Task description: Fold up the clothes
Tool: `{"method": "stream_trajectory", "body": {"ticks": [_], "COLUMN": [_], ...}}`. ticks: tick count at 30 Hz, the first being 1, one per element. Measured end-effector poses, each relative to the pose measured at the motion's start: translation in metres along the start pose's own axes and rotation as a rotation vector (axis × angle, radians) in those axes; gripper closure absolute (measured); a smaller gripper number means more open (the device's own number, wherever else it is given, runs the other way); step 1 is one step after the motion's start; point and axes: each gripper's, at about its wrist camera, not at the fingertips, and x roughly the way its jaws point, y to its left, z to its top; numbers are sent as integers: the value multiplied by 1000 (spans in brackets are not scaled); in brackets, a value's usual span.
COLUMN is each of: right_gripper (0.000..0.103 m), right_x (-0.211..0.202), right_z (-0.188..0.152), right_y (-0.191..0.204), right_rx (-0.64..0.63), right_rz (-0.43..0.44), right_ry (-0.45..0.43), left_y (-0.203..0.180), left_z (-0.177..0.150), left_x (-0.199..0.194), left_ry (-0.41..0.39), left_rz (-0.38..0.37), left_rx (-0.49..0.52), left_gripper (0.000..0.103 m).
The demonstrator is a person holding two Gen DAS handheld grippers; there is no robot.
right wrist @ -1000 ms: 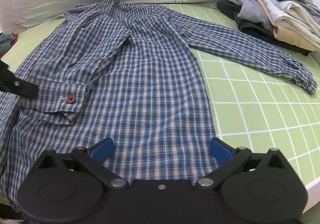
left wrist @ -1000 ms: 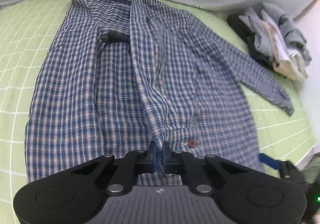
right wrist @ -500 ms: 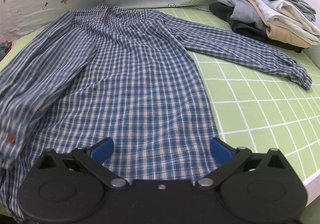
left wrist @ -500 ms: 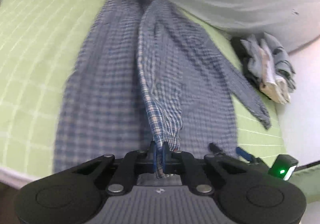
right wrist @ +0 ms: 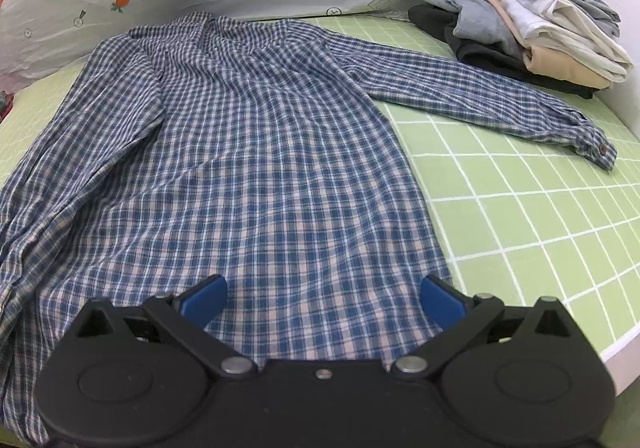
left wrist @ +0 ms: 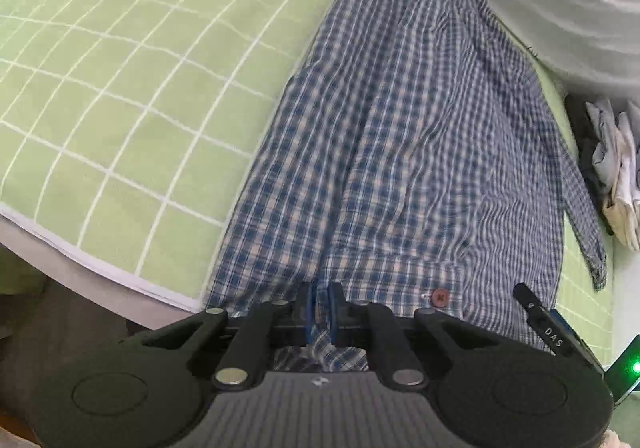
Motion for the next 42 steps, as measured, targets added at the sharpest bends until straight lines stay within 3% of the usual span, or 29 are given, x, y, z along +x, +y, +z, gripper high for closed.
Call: {"method": "stream_trajectory", "body": {"ticks": [2, 3, 7, 9, 10, 16, 21, 31, 38, 42], "right_gripper": [0, 0, 0, 0, 0, 0, 0, 0, 0, 0], "right_x": [0, 0, 3, 4, 5, 12, 22, 58, 88, 107], "right_z": [0, 0, 5, 8, 9, 24, 35, 69, 98, 116], "right_y": [0, 0, -1, -3, -4, -33, -70, -135, -175, -198], "right_rx": [0, -3, -9, -6, -4, 103, 186, 312, 491, 548], "right_rz": [0, 3, 17, 23, 25, 56, 16, -83, -277, -370], "right_ry": [3, 7, 29, 35, 35, 19, 0, -34, -95, -102], "left_y": [-3, -6, -21, -28, -33, -69, -104, -155, -174, -181], "left_z": [2, 3, 10, 15, 18, 35, 50, 86, 131, 156], "left_x": [-1, -3, -15, -21, -23, -20, -8, 29, 70, 97], "left_ry": [-3, -7, -52, -89, -110, -173, -194, -153, -123, -103], "left_rz": [11, 23, 89, 89, 91, 152, 183, 213, 268, 343], "left_rx": [7, 15, 66, 82, 92, 180, 233, 269, 319, 372], "left_gripper": [84, 74, 61, 44, 42, 37, 34, 31, 30, 28]}}
